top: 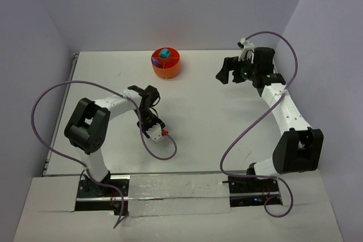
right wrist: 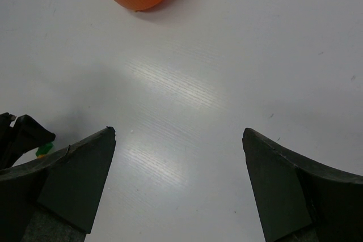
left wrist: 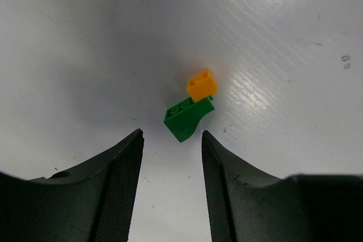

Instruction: Sort the legos into containers by color

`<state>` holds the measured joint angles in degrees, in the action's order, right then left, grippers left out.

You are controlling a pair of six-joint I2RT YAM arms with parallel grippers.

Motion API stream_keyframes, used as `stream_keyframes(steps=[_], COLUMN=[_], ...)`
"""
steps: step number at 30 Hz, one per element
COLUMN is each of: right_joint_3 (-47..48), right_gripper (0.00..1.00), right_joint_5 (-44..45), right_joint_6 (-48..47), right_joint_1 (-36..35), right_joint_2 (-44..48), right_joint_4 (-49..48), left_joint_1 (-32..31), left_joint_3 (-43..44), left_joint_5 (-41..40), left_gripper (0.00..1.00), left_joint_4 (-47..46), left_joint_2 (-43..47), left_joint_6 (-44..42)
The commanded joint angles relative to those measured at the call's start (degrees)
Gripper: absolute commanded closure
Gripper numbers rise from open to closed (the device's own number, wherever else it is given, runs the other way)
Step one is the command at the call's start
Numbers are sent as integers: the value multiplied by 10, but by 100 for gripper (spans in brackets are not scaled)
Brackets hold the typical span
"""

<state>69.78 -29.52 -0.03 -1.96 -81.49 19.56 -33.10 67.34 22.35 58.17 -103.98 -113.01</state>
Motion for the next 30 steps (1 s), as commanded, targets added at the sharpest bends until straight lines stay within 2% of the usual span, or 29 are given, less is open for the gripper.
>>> stream_keyframes(steps=[1,18,30], right_joint_3=[2,10,4], right_gripper=[0,0,0], right_joint_5=[-11,-22,-44], right_joint_6=[-12,-8,-1], right_joint_1=[9,15,15], right_joint_2=[-2,-16,-20], right_joint_4=[5,10,5], left_joint_1=[-8,-21,-22], left_joint_3=[-14,-35,-31], left_joint_5=[1,7,20], left_gripper=[49,57,83], left_joint_4=[-20,-18,-17], left_joint_2=[10,23,33], left_joint_6=[-248,-262,-216])
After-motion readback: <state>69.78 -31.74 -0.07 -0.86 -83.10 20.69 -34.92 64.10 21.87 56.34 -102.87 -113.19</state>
